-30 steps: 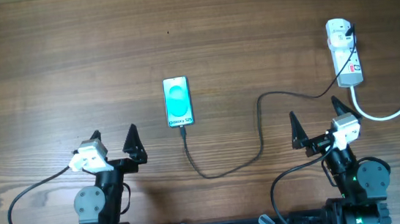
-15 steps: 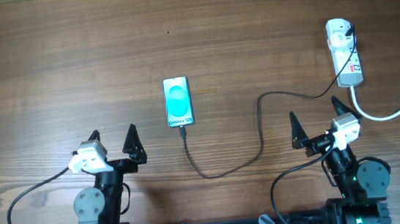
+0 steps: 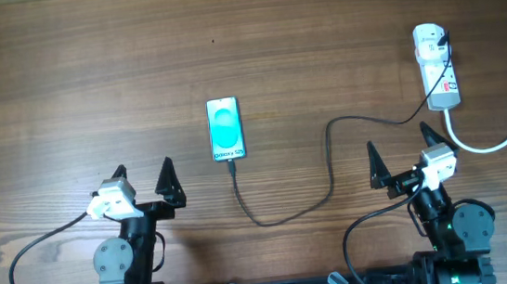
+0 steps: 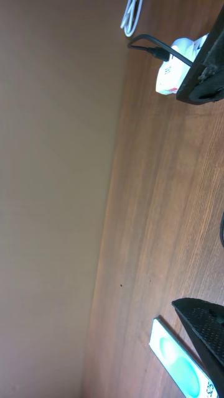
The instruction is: Plug charger to phone and switch on socket
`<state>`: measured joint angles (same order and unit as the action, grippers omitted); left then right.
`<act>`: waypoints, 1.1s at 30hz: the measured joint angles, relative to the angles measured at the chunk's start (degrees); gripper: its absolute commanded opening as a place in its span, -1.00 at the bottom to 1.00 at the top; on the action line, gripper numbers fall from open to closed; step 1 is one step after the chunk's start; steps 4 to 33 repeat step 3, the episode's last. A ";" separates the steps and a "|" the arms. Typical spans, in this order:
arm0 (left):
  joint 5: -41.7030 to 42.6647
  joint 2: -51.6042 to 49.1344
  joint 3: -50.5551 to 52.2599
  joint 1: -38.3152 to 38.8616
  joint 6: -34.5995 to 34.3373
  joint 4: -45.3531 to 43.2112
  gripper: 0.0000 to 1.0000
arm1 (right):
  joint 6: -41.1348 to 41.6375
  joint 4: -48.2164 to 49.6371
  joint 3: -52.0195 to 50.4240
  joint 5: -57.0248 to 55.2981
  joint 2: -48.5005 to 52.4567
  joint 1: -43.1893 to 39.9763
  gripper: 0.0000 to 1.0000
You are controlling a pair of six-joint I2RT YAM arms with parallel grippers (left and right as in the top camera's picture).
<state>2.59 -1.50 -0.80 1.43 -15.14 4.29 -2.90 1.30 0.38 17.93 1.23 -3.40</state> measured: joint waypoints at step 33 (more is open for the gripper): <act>0.00 0.00 0.00 0.00 0.00 0.00 1.00 | 0.00 0.00 0.00 0.00 0.00 0.00 0.99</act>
